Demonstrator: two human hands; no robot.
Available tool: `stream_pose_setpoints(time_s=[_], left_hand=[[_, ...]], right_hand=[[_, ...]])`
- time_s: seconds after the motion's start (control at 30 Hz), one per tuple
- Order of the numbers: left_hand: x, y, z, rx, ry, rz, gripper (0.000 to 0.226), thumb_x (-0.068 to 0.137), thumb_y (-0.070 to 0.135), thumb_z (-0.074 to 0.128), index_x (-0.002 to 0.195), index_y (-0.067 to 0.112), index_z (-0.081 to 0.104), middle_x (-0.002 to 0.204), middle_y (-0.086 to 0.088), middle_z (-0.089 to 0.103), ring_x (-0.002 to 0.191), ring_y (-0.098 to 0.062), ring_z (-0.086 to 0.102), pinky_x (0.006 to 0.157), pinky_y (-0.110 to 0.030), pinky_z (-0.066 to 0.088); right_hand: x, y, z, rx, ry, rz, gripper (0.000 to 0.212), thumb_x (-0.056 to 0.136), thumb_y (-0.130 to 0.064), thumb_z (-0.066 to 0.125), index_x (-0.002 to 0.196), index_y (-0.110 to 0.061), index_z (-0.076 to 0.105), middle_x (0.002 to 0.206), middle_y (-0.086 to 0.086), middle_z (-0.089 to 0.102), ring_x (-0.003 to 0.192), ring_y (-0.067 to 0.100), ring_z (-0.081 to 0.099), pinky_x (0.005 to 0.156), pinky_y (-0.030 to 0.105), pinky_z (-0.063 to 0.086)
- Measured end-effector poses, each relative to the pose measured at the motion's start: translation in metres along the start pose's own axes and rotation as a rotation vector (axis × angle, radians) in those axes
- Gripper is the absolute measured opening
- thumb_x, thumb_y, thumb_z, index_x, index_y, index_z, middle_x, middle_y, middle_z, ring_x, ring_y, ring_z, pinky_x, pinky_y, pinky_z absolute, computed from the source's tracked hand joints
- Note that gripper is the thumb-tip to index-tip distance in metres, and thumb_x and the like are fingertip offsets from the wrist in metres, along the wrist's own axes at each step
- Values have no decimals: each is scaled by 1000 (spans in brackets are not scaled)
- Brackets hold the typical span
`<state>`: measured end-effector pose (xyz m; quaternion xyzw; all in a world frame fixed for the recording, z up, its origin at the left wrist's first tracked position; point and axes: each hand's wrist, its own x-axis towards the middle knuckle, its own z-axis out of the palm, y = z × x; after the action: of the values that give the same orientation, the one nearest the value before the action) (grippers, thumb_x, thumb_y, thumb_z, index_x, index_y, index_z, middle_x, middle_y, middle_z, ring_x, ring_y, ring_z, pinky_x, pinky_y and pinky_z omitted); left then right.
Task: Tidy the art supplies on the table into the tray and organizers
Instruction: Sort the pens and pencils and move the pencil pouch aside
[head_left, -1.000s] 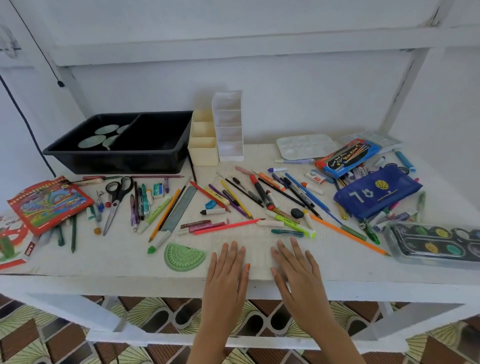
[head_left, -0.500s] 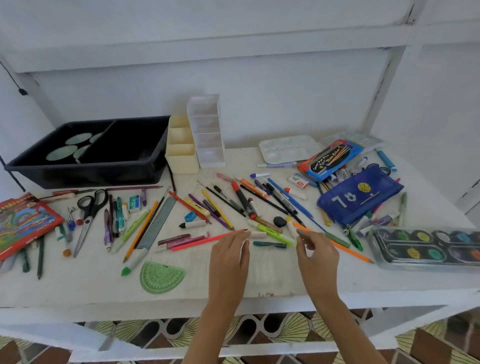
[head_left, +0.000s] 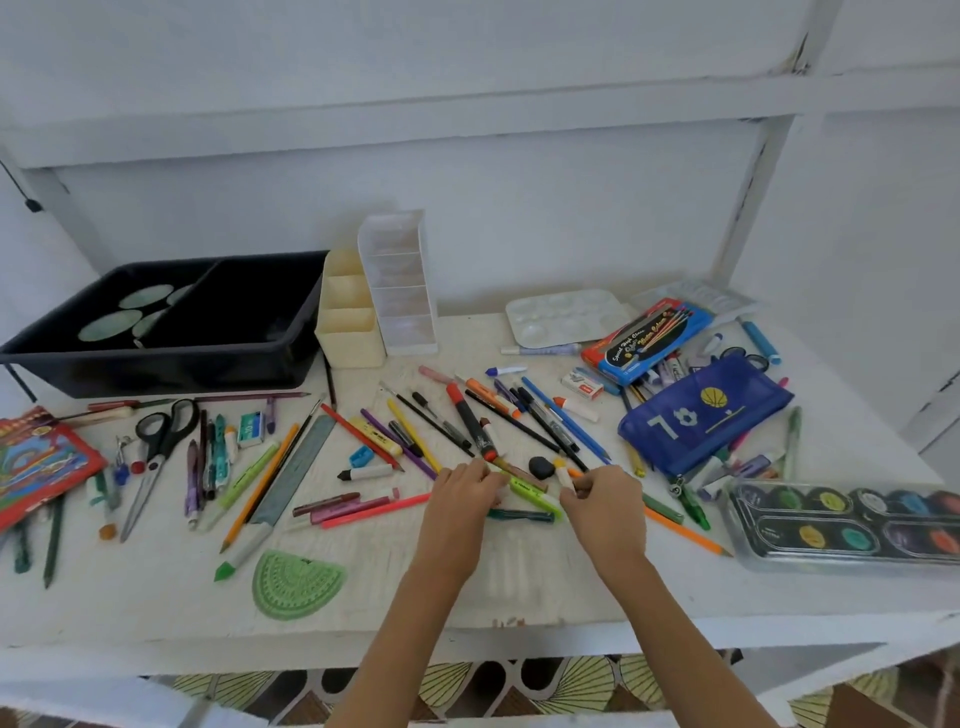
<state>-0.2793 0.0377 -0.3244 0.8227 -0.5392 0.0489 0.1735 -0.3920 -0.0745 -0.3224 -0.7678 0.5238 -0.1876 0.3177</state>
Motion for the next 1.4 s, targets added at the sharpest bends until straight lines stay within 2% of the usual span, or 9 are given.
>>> stream_pose_setpoints(time_s=[0.17, 0.33, 0.5, 0.63, 0.77, 1.0, 1.17, 1.27, 1.4], left_hand=[[-8, 9, -19, -266, 263, -51, 23, 92, 12, 57, 115, 13, 63, 98, 3, 57, 84, -9, 54, 74, -15, 39], [-39, 27, -37, -751, 395, -305, 12, 89, 15, 63, 98, 22, 62, 91, 10, 66, 88, 0, 61, 78, -10, 45], [-66, 42, -31, -1035, 442, -481, 7, 89, 11, 62, 94, 15, 61, 86, 5, 70, 86, -7, 68, 77, -11, 46], [-75, 40, -20, -1173, 402, -536, 6, 89, 10, 60, 95, 13, 60, 90, 0, 70, 89, -17, 68, 84, -33, 50], [-77, 38, -19, -1196, 358, -504, 8, 89, 7, 59, 96, 11, 59, 94, 0, 70, 90, -17, 68, 83, -31, 51], [-78, 33, -17, -1208, 334, -481, 10, 88, 3, 59, 97, 8, 58, 97, -1, 70, 91, -15, 68, 80, -23, 51], [-79, 29, -15, -1215, 317, -453, 11, 88, 2, 60, 98, 6, 58, 98, -4, 70, 94, -17, 67, 80, -23, 52], [-79, 28, -15, -1234, 320, -453, 13, 87, -2, 58, 97, 6, 59, 96, -6, 70, 92, -19, 68, 80, -24, 52], [-79, 26, -14, -1228, 329, -457, 13, 87, -3, 58, 97, 6, 59, 97, -6, 70, 92, -20, 68, 80, -25, 53]], right_hand=[[-17, -4, -21, 199, 107, -120, 11, 85, -9, 63, 79, 0, 67, 72, 14, 65, 67, 25, 59, 61, 31, 47], [-44, -2, -28, 366, 100, -225, 9, 83, -8, 65, 87, -13, 71, 68, 2, 63, 55, 6, 51, 52, 13, 41], [-71, 8, -23, 514, 54, -308, 10, 82, -12, 70, 90, -18, 72, 77, -4, 66, 72, 1, 59, 62, 7, 44], [-83, 21, -19, 288, 105, -636, 16, 82, -12, 69, 97, -8, 72, 76, 0, 57, 66, 4, 53, 62, 7, 42], [-88, 35, -8, -41, 15, -859, 25, 88, -16, 58, 102, 2, 68, 79, 2, 49, 63, 10, 48, 54, 20, 44], [-94, 36, 8, -186, 45, -865, 43, 72, -10, 79, 110, 2, 66, 75, 3, 48, 59, 13, 49, 42, 16, 36], [-100, 30, 6, -187, 27, -797, 34, 91, -25, 50, 117, -10, 66, 79, -1, 46, 67, 10, 47, 47, 13, 32], [-100, 23, 7, -124, 5, -712, 37, 91, -35, 44, 110, -16, 68, 76, -3, 46, 67, 10, 47, 43, 14, 37], [-87, 19, 12, -27, -9, -609, 9, 86, -26, 66, 87, -17, 69, 74, -4, 48, 63, 9, 49, 40, 15, 38]])
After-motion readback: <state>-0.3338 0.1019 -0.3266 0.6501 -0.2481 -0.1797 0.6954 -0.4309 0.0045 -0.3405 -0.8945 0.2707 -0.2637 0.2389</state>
